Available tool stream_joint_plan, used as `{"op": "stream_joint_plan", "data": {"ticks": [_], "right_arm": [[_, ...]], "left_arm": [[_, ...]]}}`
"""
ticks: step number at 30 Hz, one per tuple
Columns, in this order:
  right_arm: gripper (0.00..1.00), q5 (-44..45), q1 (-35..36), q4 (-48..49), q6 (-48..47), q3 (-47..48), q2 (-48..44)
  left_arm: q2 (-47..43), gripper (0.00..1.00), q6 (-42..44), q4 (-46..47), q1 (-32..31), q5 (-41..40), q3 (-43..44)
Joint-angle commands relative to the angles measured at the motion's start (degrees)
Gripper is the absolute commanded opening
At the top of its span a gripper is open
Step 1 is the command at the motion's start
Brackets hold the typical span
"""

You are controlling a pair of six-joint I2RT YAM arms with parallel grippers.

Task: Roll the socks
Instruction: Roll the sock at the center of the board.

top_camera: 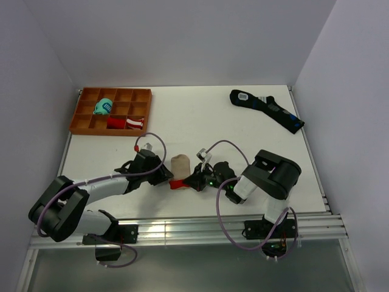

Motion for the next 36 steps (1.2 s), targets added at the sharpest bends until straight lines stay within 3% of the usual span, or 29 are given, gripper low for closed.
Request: {"op": "stream_joint_plan", "data": {"ticks": [1, 13, 18, 22, 25, 27, 36], "right_arm": [[0.0, -0.1, 0.0, -8.2, -1.1, -0.2, 2.3], [0.0, -1.4, -0.1, -9.5, -1.0, 0.4, 2.1], [0.0, -1.9, -0.1, -10.1, -1.0, 0.7, 2.3], [0.0, -1.9, -0.2, -10.8, -0.8, 1.1, 2.4], [0.0, -1.7, -0.2, -11.7, -0.9, 1.4, 2.1], [0.0, -1.3, -0.1, -12.5, -0.9, 1.4, 1.6], [0.0, -0.2, -0.7, -19.8, -0.9, 2.8, -1.2]], "left_arm": [[-0.1, 0.41, 1.8, 5.0, 0.2, -2.9, 0.2], [8.9, 0.42, 7.0, 3.2, 0.2, -2.9, 6.7], [12.2, 0.41, 7.9, -0.3, 0.2, -6.5, 9.5], [13.2, 0.28, 7.4, -0.9, 0.1, -7.1, 9.4], [14.3, 0.09, 7.5, -0.6, 0.2, -6.6, 9.1], [14.6, 0.03, 7.2, -0.5, 0.1, -6.5, 8.7], [10.2, 0.0, 4.5, -1.5, 0.3, -10.2, 5.3]]}}
